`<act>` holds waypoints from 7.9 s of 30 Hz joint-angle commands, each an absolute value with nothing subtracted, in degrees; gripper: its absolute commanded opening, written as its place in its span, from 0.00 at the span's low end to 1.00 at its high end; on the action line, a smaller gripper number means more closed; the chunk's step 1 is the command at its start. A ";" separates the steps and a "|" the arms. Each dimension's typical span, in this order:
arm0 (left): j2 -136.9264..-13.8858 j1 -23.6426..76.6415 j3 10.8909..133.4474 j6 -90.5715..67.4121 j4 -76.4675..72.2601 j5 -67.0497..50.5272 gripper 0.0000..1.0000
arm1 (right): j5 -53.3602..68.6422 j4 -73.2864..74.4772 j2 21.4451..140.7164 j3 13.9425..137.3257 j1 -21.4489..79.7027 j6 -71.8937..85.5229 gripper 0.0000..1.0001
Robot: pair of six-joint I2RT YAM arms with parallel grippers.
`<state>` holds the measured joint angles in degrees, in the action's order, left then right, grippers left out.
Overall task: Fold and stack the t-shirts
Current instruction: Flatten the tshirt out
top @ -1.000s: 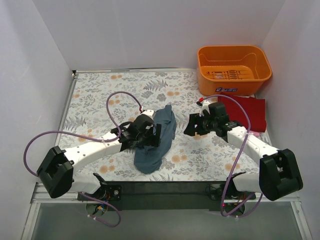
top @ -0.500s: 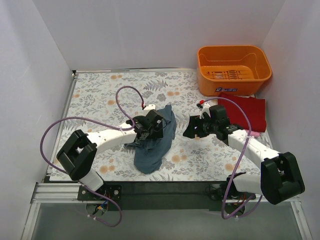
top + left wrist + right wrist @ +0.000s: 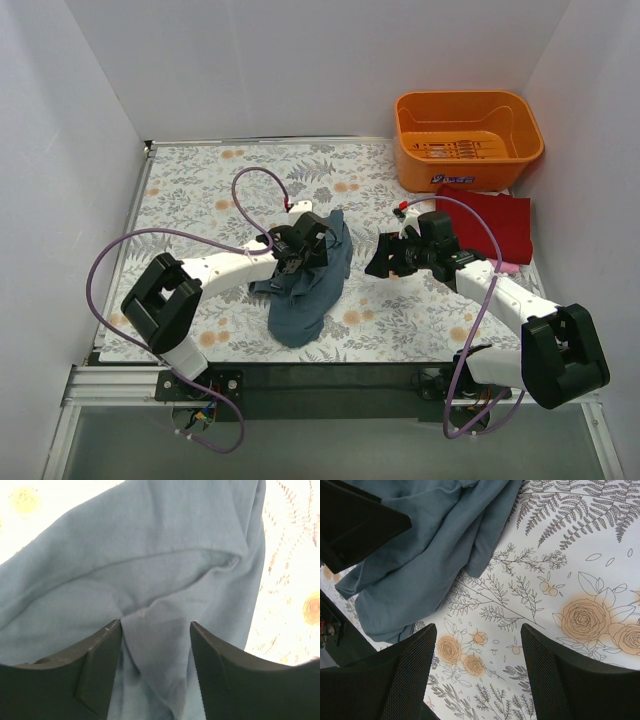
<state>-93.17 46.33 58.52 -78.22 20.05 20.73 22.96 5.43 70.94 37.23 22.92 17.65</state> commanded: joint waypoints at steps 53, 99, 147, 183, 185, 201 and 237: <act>-95.36 46.93 59.68 -75.94 17.75 21.71 0.44 | 24.52 2.64 70.75 36.12 23.91 18.54 0.63; -94.05 50.19 62.84 -72.69 18.98 22.05 0.00 | 24.61 2.55 71.72 36.39 23.99 18.46 0.63; -79.73 55.02 57.67 -87.16 34.26 24.08 0.75 | 7.19 2.20 67.50 36.03 28.74 19.69 0.60; -82.35 54.93 51.68 -123.39 35.24 19.95 0.47 | 10.02 1.85 68.47 35.60 28.74 18.81 0.60; -82.35 54.84 51.50 -123.66 35.51 20.04 0.47 | 9.93 1.84 68.55 35.59 28.74 18.81 0.60; -79.63 54.84 51.76 -124.28 37.35 21.62 0.09 | 10.55 1.93 68.56 36.04 28.74 18.55 0.60; -72.16 16.44 76.20 -83.15 36.65 19.78 0.00 | 28.39 -8.62 98.42 51.32 37.44 24.26 0.46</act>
